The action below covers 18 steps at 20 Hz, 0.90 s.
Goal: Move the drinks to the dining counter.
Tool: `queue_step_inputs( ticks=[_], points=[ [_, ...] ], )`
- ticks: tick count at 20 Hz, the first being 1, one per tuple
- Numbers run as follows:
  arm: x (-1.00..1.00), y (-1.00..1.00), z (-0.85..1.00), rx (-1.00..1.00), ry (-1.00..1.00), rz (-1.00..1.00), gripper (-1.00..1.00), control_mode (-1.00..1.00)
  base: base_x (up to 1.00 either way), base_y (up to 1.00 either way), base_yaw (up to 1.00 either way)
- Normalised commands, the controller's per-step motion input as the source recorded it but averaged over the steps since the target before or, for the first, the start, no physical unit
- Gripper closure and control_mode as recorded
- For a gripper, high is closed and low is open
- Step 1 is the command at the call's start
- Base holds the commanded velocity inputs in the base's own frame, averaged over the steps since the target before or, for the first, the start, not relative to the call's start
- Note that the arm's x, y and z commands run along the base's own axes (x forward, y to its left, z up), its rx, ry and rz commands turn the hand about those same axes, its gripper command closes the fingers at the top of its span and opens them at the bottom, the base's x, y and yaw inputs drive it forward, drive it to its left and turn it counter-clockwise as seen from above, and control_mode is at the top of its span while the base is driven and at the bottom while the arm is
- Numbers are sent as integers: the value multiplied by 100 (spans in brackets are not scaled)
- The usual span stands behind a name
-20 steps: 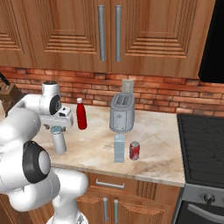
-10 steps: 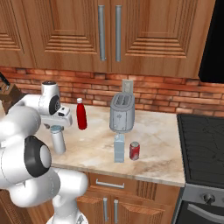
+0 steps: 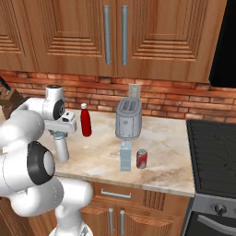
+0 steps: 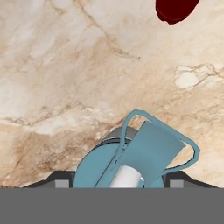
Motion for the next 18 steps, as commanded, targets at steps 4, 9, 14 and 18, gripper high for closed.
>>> queue_step_inputs(
  ticks=[4,9,14,18],
  points=[
    [-51,-8,11,4,-15,0,100,-100,0,0,0],
    [-60,-7,41,1,-21,0,100,-100,0,0,0],
    [-56,-25,71,9,-3,-6,100,-100,0,0,0],
    [-67,-42,58,17,3,-8,100,-100,0,0,0]
  ],
)
